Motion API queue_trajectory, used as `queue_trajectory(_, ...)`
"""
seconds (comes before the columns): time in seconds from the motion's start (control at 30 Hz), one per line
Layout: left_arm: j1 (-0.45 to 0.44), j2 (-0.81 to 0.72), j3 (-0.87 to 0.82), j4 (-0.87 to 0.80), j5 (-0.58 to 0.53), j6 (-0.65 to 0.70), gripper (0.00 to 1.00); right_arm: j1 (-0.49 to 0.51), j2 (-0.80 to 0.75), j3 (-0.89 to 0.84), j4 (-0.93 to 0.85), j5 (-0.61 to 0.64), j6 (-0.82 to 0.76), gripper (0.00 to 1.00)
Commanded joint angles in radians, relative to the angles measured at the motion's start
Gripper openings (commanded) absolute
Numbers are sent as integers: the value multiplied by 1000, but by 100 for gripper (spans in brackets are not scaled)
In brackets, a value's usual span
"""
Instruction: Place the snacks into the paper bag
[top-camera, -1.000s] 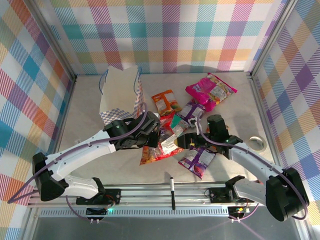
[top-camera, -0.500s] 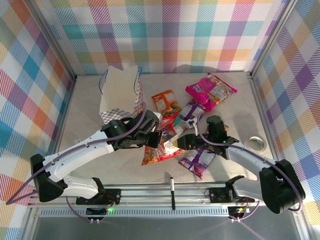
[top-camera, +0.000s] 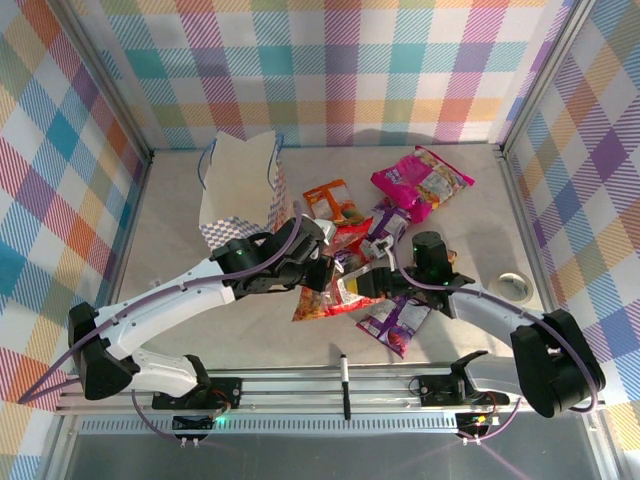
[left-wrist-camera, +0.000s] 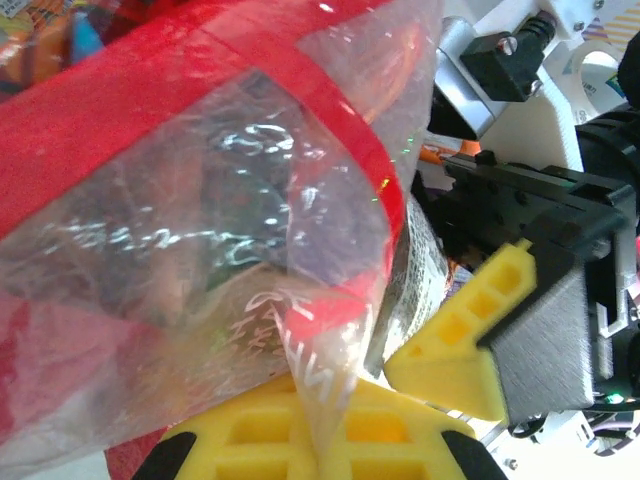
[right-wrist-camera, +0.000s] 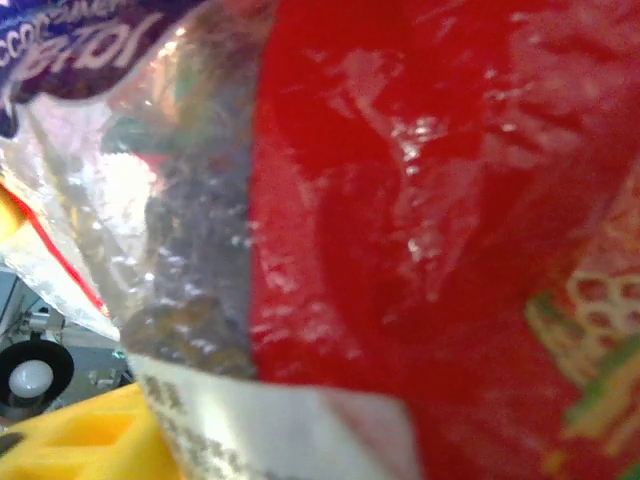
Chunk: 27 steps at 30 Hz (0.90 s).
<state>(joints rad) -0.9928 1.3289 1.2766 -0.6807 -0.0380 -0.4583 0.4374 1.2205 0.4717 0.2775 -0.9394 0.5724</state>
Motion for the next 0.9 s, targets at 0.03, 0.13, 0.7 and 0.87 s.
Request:
queue_trajectory(0.03, -12, 8, 20, 179, 30, 10, 0, 3, -39, 20, -8, -7, -26, 49)
queue_trajectory(0.13, -12, 23, 35, 171, 22, 16, 0, 3, -36, 34, -55, 9, -43, 45)
queue_trajectory(0.7, -11, -106, 141, -98, -270, 18, 55, 3, -180, 193, -388, 232, -161, 29)
queue_trajectory(0.87, 13, -163, 236, -239, -382, -3, 56, 3, -188, 278, -467, 267, -200, 29)
